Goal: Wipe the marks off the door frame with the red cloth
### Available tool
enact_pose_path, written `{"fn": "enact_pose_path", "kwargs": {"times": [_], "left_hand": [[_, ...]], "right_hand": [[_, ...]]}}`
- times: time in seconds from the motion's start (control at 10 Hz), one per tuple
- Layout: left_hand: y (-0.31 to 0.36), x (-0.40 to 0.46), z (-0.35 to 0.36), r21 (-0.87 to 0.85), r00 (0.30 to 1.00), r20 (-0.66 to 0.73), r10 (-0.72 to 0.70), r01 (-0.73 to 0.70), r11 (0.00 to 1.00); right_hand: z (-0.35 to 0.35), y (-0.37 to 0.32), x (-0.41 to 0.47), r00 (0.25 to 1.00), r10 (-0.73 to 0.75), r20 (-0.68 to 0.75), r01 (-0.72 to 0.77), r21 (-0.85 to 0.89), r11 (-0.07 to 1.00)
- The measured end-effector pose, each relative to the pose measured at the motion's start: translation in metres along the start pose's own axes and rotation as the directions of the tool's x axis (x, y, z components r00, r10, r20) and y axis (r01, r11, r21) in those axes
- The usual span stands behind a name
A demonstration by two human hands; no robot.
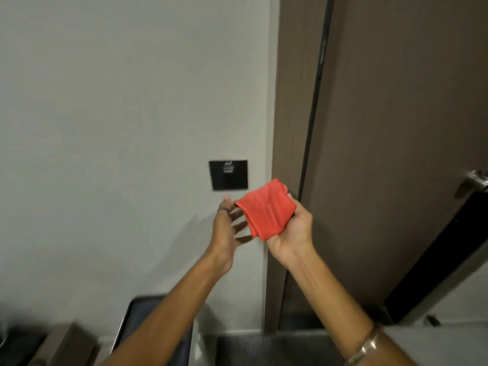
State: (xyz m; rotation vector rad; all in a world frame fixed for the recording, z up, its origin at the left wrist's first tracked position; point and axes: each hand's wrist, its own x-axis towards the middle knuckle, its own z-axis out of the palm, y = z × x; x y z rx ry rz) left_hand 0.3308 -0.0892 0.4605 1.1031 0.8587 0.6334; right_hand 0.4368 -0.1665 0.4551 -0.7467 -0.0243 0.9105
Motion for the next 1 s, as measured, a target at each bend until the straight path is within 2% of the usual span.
{"fn": "enact_pose_path", "kwargs": {"times": [0.1,0.2,0.3,0.4,0.5,0.6,0.7,0.8,0.9,1.0], "left_hand": [[-0.022,-0.001,-0.033,-0.157,0.969,0.042,-0.245,0.248,0.956],[-0.067,0.000,-0.090,-0.167,0.935,-0.018,-0.353,0.346,0.923],[-0.101,-0.005,-0.128,-0.144,0.898,-0.067,-0.435,0.423,0.895],[-0.156,-0.010,-0.188,-0.156,0.874,-0.088,-0.477,0.461,0.874],[-0.190,-0.015,-0.223,-0.119,0.869,-0.114,-0.481,0.469,0.875],[-0.235,-0.009,-0.281,-0.031,0.823,-0.254,-0.507,0.517,0.855],[-0.263,0.003,-0.315,0.028,0.803,-0.309,-0.509,0.543,0.839],[-0.293,0.028,-0.354,0.178,0.812,-0.336,-0.477,0.552,0.815],[-0.311,0.046,-0.370,0.250,0.824,-0.365,-0.432,0.534,0.807],[-0.334,0.059,-0.377,0.427,0.856,-0.410,-0.315,0.485,0.763]], "right_hand": [[-0.013,0.051,-0.004,0.993,0.116,-0.016,-0.115,0.013,0.993],[-0.037,0.129,-0.006,0.983,0.183,-0.013,-0.184,-0.115,0.976],[-0.055,0.172,-0.007,0.966,0.257,-0.021,-0.253,-0.271,0.929],[-0.080,0.235,-0.007,0.905,0.418,-0.082,-0.387,-0.571,0.724],[-0.097,0.275,-0.001,0.858,0.484,-0.172,-0.452,-0.700,0.553],[-0.110,0.337,0.009,0.796,0.522,-0.306,-0.525,-0.778,0.345],[-0.117,0.376,0.017,0.774,0.520,-0.362,-0.546,-0.797,0.258],[-0.126,0.427,0.032,0.744,0.519,-0.420,-0.582,-0.789,0.197],[-0.131,0.452,0.044,0.785,0.466,-0.408,-0.525,-0.837,0.152],[-0.127,0.469,0.053,0.845,0.363,-0.392,-0.435,-0.899,0.041]]}}
